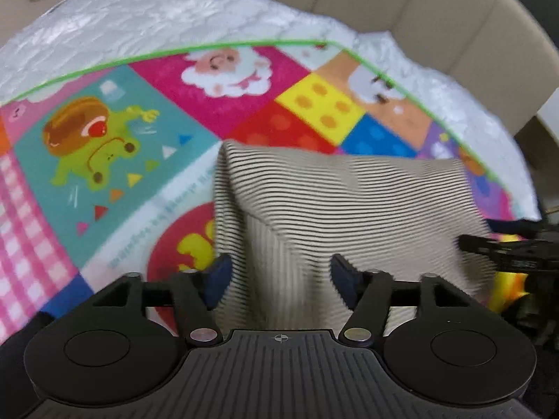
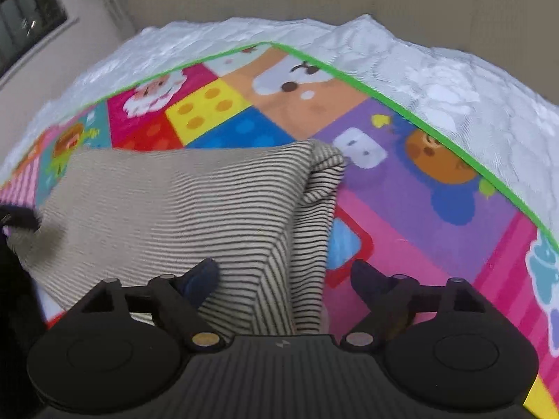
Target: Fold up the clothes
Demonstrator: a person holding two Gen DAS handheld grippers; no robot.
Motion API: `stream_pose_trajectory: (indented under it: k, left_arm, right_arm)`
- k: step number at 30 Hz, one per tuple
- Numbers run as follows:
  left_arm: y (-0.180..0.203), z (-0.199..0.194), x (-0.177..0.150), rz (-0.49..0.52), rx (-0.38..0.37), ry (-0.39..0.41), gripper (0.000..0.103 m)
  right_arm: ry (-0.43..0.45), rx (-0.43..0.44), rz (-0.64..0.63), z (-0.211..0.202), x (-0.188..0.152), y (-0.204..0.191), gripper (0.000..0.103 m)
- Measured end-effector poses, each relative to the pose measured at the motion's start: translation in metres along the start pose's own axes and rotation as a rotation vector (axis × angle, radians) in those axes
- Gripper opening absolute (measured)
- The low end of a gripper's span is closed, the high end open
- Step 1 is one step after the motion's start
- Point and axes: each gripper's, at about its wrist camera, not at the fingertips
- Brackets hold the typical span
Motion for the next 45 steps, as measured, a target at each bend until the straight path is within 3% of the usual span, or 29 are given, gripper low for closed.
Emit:
stream_pose_trajectory:
  k: [4, 9, 11, 14, 15, 18, 21, 22, 24, 26, 28, 30, 35, 41, 45]
  left_arm:
    - [0.009, -0.007, -0.016, -0.093, -0.165, -0.061, 0.094]
    - [0.011, 0.019, -0.029, -0.191, -0.157, -0.094, 0.094]
    - [0.007, 0.004, -0.027, -0.226, -0.177, -0.037, 0.092]
    - [0.013, -0.045, -0.018, -0.119, -0.148, 0.137, 0.095]
    - [0.013, -0.051, -0.016, -0.12, -0.167, 0.136, 0.095]
    - [0.009, -0.055, -0.009, -0.179, -0.264, 0.056, 0.095]
    - [0.009, -0.022, -0.019, -0.25, -0.402, -0.092, 0.095]
    - [0.008, -0.01, -0.022, -0.263, -0.386, -0.121, 0.095]
    - [0.002, 0.016, -0.021, -0.262, -0.271, -0.129, 0.092]
    - [-0.012, 0.042, -0.017, -0.297, -0.195, -0.151, 0.077]
    - [-0.029, 0.058, -0.014, -0.372, -0.227, -0.174, 0.074]
    - [-0.031, 0.061, -0.009, -0.372, -0.237, -0.161, 0.074]
    - [-0.033, 0.062, -0.002, -0.331, -0.222, -0.105, 0.074]
    - [-0.031, 0.071, 0.008, -0.316, -0.207, -0.068, 0.074]
    - [-0.026, 0.074, 0.012, -0.308, -0.195, -0.052, 0.075]
  right_arm:
    - [0.056, -0.005, 0.04, -0.008, 0.004, 0.009, 0.098]
    - [0.145, -0.051, -0.069, -0.017, 0.019, 0.005, 0.098]
    - [0.171, -0.05, -0.112, -0.02, 0.027, 0.003, 0.098]
    - [0.176, -0.038, -0.174, -0.012, 0.043, -0.003, 0.098]
    - [0.178, -0.038, -0.183, -0.006, 0.049, -0.004, 0.098]
    - [0.199, -0.025, -0.163, 0.014, 0.064, -0.008, 0.098]
    - [0.211, 0.022, -0.111, 0.026, 0.065, -0.01, 0.098]
    - [0.204, 0.019, -0.113, 0.028, 0.062, -0.011, 0.098]
    - [0.176, -0.003, -0.142, 0.029, 0.052, -0.015, 0.098]
    - [0.137, 0.011, -0.183, 0.024, 0.04, -0.019, 0.098]
    - [0.077, 0.09, -0.219, 0.015, 0.027, -0.025, 0.1]
    - [0.011, 0.183, -0.267, 0.008, 0.013, -0.037, 0.103]
    - [-0.087, 0.008, -0.475, 0.039, -0.015, -0.065, 0.103]
    - [-0.123, 0.083, -0.267, 0.049, -0.001, -0.038, 0.103]
    - [-0.112, 0.093, -0.235, 0.047, -0.005, -0.036, 0.103]
Point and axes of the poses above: each gripper's, at about its wrist camera, not at the fingertips, and z roughly the way its jaws point, y to its right, x to its top, and after that the axes turned 12 degrees about x, right-handed
